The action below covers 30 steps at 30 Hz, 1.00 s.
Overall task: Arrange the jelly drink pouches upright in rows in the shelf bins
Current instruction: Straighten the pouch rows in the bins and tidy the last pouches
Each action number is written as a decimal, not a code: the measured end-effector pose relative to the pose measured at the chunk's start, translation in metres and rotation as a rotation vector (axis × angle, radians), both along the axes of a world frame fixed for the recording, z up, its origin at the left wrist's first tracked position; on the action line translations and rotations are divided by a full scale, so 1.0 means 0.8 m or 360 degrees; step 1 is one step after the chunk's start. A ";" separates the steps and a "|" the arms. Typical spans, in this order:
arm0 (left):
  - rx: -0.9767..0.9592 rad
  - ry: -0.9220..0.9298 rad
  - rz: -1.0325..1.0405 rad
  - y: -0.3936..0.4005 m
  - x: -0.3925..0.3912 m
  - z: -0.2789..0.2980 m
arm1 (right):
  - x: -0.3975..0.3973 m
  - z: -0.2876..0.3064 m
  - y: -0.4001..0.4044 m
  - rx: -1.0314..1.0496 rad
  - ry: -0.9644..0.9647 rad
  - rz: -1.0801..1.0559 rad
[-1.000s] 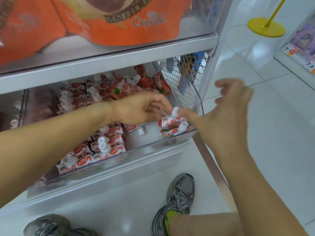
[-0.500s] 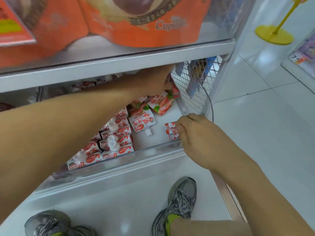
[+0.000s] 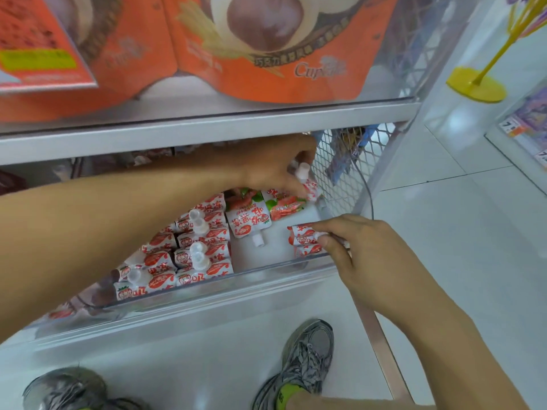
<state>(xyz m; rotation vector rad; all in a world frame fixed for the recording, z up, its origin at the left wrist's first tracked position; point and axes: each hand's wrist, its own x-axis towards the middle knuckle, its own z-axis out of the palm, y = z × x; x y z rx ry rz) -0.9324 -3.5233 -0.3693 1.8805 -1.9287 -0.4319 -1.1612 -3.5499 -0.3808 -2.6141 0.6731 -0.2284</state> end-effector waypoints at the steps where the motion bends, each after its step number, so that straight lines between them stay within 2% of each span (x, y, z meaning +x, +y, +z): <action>1: -0.0059 0.0036 0.0022 0.001 -0.008 0.001 | 0.000 0.000 0.001 0.0004 0.0007 -0.0004; 4: -0.0074 0.0278 0.0026 0.011 -0.033 -0.012 | -0.001 0.001 0.004 -0.0001 0.0021 -0.0002; 6: 0.0089 0.0474 0.0002 0.013 -0.045 -0.024 | -0.001 0.002 0.005 0.0001 0.0021 -0.0007; 9: 0.0261 0.0524 -0.0037 0.015 -0.043 -0.040 | 0.002 0.001 0.003 0.0063 -0.0033 -0.0141; 11: 0.0467 0.0703 -0.0090 0.019 -0.036 -0.047 | 0.007 -0.002 0.003 0.0128 -0.0111 -0.0220; 13: 0.0638 0.0948 -0.0100 0.023 -0.029 -0.046 | 0.014 -0.005 0.006 0.0057 -0.0017 -0.0152; 15: 0.0732 0.1009 -0.0111 0.025 -0.021 -0.038 | 0.021 -0.009 0.009 -0.0066 0.0102 -0.0047; 17: 0.0603 0.0695 -0.0080 0.024 -0.009 -0.027 | 0.023 -0.014 0.009 -0.0131 0.0096 0.0009; 20: 0.0324 -0.0088 0.0072 0.022 0.017 -0.022 | 0.024 -0.015 0.008 -0.0134 0.0092 -0.0047; 23: 0.0501 -0.0522 -0.0044 0.010 0.032 -0.036 | 0.025 -0.015 0.009 -0.0151 0.0147 -0.0060; 26: 0.0530 -0.0679 -0.0115 -0.006 0.033 -0.041 | 0.027 -0.014 0.008 -0.0108 0.0143 -0.0054; 30: 0.0527 -0.0637 -0.0119 -0.011 0.032 -0.040 | 0.027 -0.015 0.008 -0.0090 0.0117 -0.0043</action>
